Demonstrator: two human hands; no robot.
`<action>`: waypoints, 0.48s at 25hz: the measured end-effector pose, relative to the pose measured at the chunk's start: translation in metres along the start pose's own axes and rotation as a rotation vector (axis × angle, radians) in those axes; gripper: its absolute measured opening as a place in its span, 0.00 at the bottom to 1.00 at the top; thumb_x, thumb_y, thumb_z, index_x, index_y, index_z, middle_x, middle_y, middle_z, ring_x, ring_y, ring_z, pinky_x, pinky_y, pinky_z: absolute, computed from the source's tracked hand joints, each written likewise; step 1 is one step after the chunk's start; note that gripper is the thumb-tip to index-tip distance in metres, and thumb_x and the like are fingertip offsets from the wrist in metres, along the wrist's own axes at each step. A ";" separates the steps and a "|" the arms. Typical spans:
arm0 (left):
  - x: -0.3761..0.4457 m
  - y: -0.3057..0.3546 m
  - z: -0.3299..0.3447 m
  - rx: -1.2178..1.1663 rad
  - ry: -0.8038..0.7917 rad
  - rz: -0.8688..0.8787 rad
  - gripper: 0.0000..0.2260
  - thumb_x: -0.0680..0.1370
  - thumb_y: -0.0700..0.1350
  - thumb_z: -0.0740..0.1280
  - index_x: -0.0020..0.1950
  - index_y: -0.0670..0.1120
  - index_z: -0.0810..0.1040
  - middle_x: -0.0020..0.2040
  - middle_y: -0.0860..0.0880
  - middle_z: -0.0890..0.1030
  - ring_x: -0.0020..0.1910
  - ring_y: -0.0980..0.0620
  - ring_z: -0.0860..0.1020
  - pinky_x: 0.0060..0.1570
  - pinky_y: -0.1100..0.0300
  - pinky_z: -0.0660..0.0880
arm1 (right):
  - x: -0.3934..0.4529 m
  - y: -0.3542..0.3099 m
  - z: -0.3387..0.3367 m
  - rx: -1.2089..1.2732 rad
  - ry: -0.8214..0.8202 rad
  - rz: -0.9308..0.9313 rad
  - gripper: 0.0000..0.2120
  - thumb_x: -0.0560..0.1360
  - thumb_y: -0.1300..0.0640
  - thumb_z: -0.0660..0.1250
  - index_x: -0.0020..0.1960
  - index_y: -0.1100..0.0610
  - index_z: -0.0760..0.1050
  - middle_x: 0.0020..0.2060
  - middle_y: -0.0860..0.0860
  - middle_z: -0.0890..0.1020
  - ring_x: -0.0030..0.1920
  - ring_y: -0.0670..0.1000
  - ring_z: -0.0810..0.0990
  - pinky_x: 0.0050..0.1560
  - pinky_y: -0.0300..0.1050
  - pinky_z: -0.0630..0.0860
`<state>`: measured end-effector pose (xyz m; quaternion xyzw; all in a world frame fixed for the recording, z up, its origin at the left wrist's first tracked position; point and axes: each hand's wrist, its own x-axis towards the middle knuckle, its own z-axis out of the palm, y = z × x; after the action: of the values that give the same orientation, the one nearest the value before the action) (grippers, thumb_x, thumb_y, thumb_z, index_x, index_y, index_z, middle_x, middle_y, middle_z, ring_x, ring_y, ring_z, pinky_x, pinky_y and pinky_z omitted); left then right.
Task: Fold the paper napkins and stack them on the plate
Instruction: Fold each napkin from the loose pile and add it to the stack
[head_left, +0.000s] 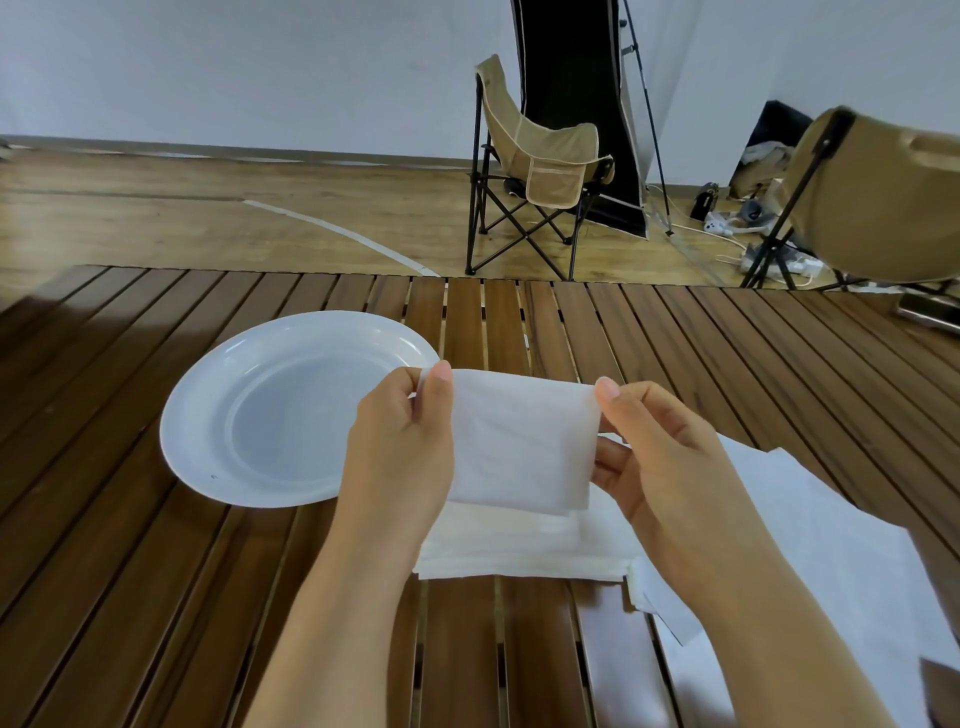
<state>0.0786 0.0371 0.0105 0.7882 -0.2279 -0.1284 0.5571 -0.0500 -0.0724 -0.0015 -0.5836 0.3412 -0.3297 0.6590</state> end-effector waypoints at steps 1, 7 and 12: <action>0.000 0.000 0.000 0.000 0.001 0.004 0.19 0.81 0.54 0.54 0.44 0.42 0.75 0.38 0.42 0.75 0.35 0.53 0.71 0.35 0.59 0.67 | -0.001 -0.001 0.000 -0.011 -0.006 -0.010 0.11 0.76 0.51 0.67 0.42 0.59 0.76 0.47 0.61 0.81 0.50 0.65 0.80 0.55 0.60 0.79; 0.000 -0.002 0.001 0.025 -0.004 0.041 0.19 0.80 0.56 0.56 0.44 0.43 0.76 0.39 0.43 0.77 0.38 0.50 0.75 0.37 0.57 0.70 | -0.004 -0.003 -0.002 -0.069 0.064 -0.032 0.05 0.74 0.57 0.69 0.43 0.56 0.84 0.41 0.52 0.85 0.47 0.55 0.84 0.53 0.54 0.81; 0.001 -0.007 -0.004 0.054 0.100 0.101 0.14 0.76 0.58 0.63 0.40 0.49 0.81 0.37 0.56 0.80 0.41 0.57 0.77 0.46 0.60 0.73 | -0.003 -0.002 -0.007 -0.140 0.136 -0.046 0.03 0.69 0.57 0.74 0.43 0.53 0.85 0.40 0.49 0.86 0.46 0.52 0.84 0.55 0.53 0.80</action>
<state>0.0833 0.0415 0.0051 0.7959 -0.2428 -0.0545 0.5519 -0.0571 -0.0739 -0.0001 -0.6122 0.3938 -0.3589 0.5843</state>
